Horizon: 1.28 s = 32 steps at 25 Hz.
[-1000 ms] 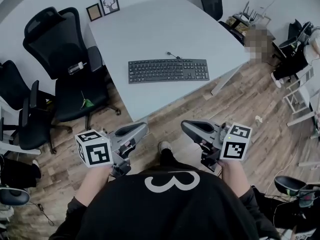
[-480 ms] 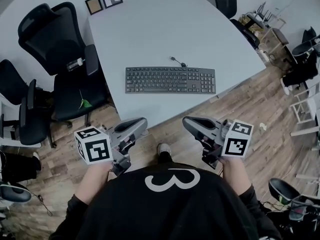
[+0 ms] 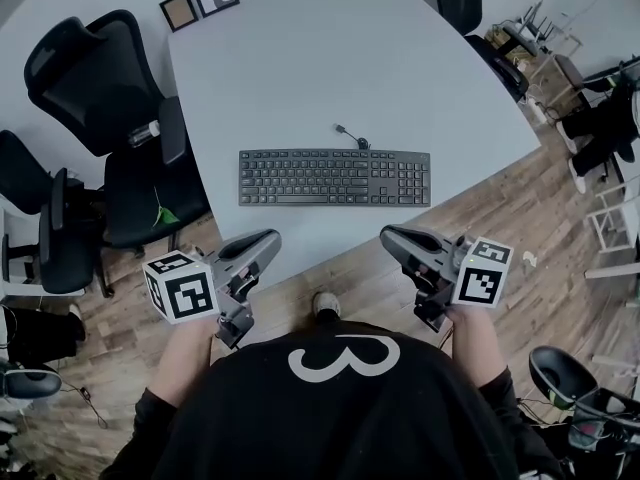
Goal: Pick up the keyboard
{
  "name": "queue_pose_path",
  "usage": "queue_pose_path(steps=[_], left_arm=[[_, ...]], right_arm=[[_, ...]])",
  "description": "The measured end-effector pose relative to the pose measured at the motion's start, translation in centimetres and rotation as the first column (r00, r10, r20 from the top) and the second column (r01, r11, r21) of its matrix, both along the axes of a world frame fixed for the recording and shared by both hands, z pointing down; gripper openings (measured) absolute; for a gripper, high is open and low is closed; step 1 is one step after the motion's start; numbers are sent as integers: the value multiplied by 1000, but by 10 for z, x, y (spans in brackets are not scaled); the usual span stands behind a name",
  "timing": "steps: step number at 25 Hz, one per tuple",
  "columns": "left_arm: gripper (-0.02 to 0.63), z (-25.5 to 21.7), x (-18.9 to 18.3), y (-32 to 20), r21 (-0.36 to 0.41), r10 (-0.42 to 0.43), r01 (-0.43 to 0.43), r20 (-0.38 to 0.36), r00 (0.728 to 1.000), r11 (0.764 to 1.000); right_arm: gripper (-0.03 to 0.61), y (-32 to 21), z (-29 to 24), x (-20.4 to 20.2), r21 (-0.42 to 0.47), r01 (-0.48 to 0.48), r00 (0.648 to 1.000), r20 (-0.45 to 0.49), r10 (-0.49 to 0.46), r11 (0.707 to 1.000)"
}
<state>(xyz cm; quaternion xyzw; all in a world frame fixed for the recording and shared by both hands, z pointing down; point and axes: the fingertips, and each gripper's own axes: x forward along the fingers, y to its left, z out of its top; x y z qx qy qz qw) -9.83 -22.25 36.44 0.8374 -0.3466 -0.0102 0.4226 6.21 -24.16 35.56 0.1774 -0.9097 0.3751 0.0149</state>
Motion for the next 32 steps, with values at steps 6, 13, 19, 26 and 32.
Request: queue_pose_path(steps=[6,13,19,26,32], left_arm=[[43,16,-20,-32,-19,-81,82,42,996,996],[172,37,-43,-68,-71,-164,168,53,985,983],[244,61,-76,-96,-99,-242,252,101,965,963],[265,91,-93,-124,-139,-269,288,139,953,948],[273,114,-113,-135,-137,-272,308,231,934,942]], right_arm=[[14,-44,20,32,-16,-75,996,-44,74,997],[26,-89,46,68,-41,-147,986,-87,143,988],[87,-115,62,84,-59,-190,976,-116,183,980],[178,-133,94,99,-64,-211,954,-232,191,976],[225,-148,112,111,-47,-255,925,-304,230,966]])
